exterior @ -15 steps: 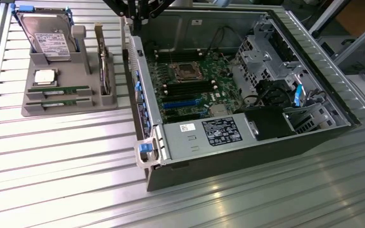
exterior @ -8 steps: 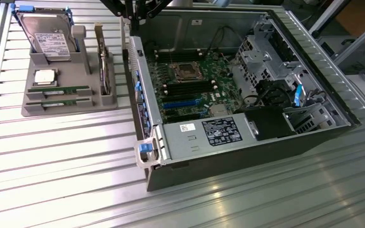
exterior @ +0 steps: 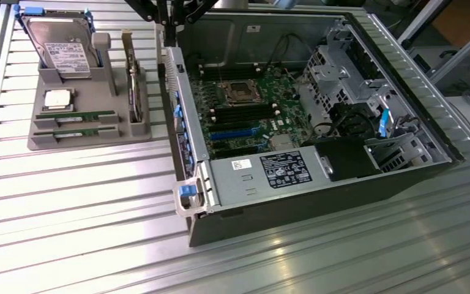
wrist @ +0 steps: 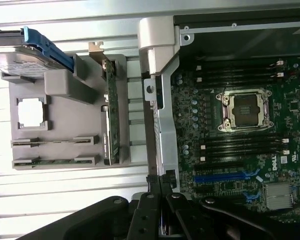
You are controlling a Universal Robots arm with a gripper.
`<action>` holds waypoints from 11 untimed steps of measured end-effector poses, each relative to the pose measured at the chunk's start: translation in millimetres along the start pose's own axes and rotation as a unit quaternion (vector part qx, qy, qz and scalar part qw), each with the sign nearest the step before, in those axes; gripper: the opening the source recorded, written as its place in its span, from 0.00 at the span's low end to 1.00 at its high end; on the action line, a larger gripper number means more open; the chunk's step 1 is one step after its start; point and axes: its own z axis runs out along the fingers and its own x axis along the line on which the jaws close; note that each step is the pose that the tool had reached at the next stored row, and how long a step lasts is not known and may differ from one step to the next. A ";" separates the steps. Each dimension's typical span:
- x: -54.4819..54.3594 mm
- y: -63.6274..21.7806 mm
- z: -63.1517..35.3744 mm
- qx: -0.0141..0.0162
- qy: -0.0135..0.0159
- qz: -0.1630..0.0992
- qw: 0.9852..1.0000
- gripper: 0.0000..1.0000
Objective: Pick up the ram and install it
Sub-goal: 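Reach for the ram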
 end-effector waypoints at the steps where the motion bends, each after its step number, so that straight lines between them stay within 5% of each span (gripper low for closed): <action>1: 0.3 0.0 0.0 0.000 0.000 0.000 1.000 0.14; 11: 6.6 -0.5 0.1 0.000 0.000 0.000 1.000 0.14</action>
